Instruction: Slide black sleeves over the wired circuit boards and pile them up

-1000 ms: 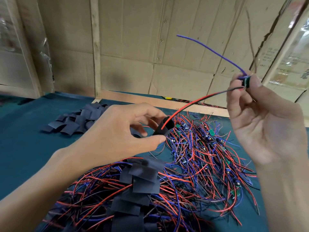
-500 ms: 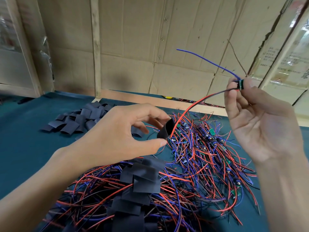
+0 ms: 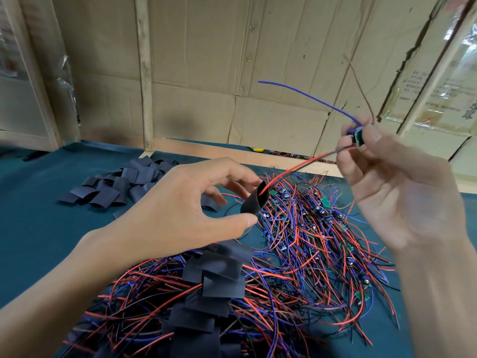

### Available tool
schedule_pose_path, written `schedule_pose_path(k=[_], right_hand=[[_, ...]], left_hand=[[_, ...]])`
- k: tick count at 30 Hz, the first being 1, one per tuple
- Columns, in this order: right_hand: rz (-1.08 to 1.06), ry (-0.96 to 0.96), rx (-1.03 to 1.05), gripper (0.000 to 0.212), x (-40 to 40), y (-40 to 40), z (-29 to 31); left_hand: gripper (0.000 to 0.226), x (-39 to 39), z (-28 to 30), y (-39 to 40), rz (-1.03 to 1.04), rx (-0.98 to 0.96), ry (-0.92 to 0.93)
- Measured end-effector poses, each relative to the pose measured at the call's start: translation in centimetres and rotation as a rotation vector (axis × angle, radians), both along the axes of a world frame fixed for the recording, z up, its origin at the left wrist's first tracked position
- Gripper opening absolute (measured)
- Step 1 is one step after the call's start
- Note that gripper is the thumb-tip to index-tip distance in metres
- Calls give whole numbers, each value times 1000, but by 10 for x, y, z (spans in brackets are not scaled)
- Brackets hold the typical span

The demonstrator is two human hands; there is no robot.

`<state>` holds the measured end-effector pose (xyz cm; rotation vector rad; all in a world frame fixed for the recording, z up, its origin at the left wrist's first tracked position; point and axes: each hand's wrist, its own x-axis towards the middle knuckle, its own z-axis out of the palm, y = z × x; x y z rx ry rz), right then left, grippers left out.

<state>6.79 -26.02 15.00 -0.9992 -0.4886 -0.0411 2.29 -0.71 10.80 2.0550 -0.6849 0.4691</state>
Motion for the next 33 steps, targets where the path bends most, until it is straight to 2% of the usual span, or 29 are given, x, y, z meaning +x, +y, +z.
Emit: schedule_pose_path(k=[3,6,8,12,15,21,27,33], right_hand=[[72,-166,-166,35,-6,8,-4],[127,-192,-240,47,-8,25,-14],[86,-173,-284,50,-5,37,-21],[122,-143,-284,42,-2,48,-31],[119,-179,-306,39,0,45,-31],[120,-272,-382,24,-1,40,-29],[98,-335,-441,23,-2,38,-30],[110,-303,-432,23,-2,38,-29]], left_hand=[[36,-3,3,-2,36,-26,-21],[34,-5,6,-3,85,-40,-55],[34,-8,7,-4,120,-29,-75],[31,-11,7,-4,129,4,-73],[28,-8,6,-2,84,-8,18],[32,-1,10,11,-99,-112,337],[36,2,9,16,-290,-257,622],[30,3,7,18,-460,-412,701]])
